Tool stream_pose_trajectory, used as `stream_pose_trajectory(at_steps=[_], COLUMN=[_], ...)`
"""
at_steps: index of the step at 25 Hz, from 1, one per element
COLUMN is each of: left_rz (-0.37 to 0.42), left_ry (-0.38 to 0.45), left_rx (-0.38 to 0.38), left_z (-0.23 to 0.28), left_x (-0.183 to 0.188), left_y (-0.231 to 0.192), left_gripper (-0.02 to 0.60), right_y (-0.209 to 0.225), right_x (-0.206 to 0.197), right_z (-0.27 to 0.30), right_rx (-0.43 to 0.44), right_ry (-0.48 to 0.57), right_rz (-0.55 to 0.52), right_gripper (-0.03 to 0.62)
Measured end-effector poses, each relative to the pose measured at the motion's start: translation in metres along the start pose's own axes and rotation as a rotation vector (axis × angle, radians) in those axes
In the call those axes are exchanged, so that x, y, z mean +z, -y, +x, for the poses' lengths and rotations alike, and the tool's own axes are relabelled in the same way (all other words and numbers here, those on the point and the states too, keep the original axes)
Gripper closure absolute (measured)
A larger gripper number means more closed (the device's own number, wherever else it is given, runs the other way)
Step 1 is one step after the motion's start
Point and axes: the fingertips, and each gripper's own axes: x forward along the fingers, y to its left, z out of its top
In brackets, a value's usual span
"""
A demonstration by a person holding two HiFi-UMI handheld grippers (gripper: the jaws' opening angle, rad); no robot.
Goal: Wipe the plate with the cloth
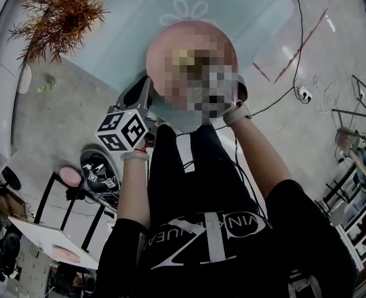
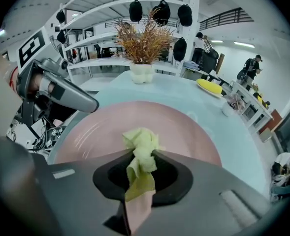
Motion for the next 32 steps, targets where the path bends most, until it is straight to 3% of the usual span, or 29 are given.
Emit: stream_pose_trajectory(at_steps=[8,15,24,32], left_rz=[-0.006,-0.013,-0.010,0.004], left_ry=[0.006,0.009,-0.002,-0.005], left_rx=[-0.004,-0.004,-0.002,-0.001], left_z=[0.000,-0.001,0.000,0.000], left_x=[0.000,0.000,0.000,0.000], left_y=[-0.001,-0.001,-0.001,-0.001], left_gripper=[0.581,0.581,0.581,0.581], right_y=[0.014,-0.010,-0.038,-0.005], right_x=[-0.022,-0.036,-0.008,0.015], right_z=[-0.012,-0.023,-0.008,0.009], right_rx=[-0.073,-0.060,0.045,0.008], right_ry=[-0.047,-0.083,-0.036,0.022], right_rz=[0.016,-0.030,-0.041,0.037], right_gripper=[0.520,0.520,0.520,0.517])
